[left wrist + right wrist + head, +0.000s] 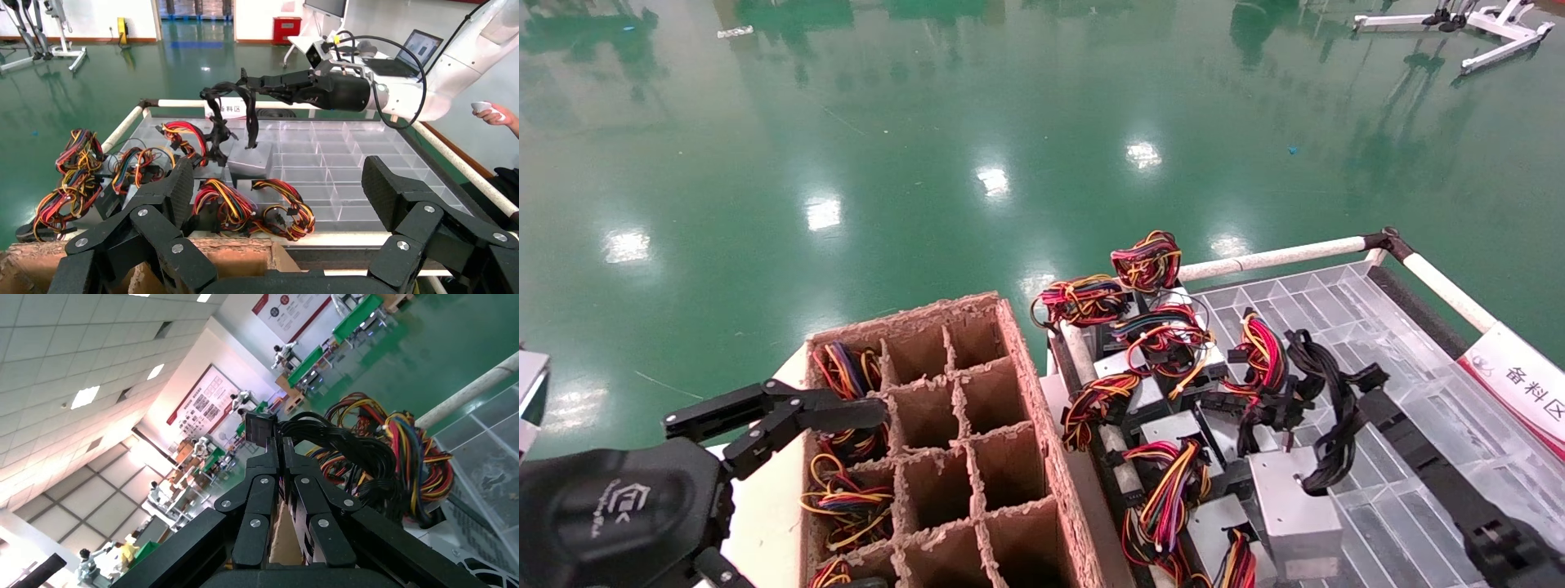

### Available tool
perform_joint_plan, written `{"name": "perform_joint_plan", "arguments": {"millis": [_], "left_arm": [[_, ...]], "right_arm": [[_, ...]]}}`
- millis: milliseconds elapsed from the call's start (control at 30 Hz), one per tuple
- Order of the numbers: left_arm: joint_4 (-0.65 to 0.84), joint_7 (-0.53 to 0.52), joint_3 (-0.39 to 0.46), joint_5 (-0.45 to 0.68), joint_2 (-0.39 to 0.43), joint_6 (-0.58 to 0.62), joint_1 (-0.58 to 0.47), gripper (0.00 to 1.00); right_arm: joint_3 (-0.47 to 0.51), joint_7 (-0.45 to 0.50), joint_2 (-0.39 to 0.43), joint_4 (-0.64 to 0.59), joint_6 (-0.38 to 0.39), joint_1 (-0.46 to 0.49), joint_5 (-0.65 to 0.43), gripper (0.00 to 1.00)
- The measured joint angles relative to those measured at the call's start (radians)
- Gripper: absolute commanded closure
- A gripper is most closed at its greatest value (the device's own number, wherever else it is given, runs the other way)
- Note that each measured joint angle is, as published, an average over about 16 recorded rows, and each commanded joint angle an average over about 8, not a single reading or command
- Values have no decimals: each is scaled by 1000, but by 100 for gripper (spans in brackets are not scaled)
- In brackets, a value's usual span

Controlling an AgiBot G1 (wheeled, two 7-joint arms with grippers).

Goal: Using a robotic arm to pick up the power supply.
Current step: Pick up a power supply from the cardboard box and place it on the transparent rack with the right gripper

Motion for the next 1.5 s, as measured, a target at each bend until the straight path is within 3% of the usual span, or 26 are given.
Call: {"name": "perform_joint_plan", "arguments": {"millis": [567,1100,1500], "left_arm": [[0,0,0,0,0,0,0,0],[0,0,0,0,0,0,0,0],[0,0,0,0,0,0,0,0]], "right_arm": [[2,-35,-46,16,-21,-38,47,100],[23,-111,-113,37,-12,-10,59,100],[20,-140,-171,2,-68,-81,105,100]]}}
